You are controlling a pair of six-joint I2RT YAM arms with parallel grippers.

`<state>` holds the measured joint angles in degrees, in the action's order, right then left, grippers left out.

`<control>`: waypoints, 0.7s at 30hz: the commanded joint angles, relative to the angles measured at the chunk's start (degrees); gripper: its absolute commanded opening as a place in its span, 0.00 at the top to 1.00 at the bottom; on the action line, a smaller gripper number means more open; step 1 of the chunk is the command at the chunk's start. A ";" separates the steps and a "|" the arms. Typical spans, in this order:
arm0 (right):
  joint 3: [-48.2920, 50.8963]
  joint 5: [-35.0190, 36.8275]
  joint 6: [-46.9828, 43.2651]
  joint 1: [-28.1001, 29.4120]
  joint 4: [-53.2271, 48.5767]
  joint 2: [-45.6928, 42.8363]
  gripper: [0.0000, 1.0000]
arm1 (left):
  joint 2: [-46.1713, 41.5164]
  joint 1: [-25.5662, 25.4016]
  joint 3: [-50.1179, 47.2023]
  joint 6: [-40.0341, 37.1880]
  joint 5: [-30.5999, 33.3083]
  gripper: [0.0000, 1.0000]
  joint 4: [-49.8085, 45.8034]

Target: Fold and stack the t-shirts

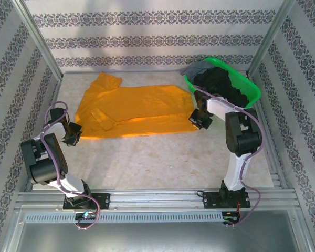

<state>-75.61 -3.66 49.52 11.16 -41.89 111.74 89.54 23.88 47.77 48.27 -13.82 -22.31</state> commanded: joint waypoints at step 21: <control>26.56 -0.61 1.20 4.32 -6.89 -21.32 0.99 | -26.78 0.86 -14.70 10.60 20.35 1.00 -26.43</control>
<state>-50.83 -4.47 49.56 15.53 -47.16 92.07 64.27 24.03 33.95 55.51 2.02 -44.21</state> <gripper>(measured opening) 0.055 0.052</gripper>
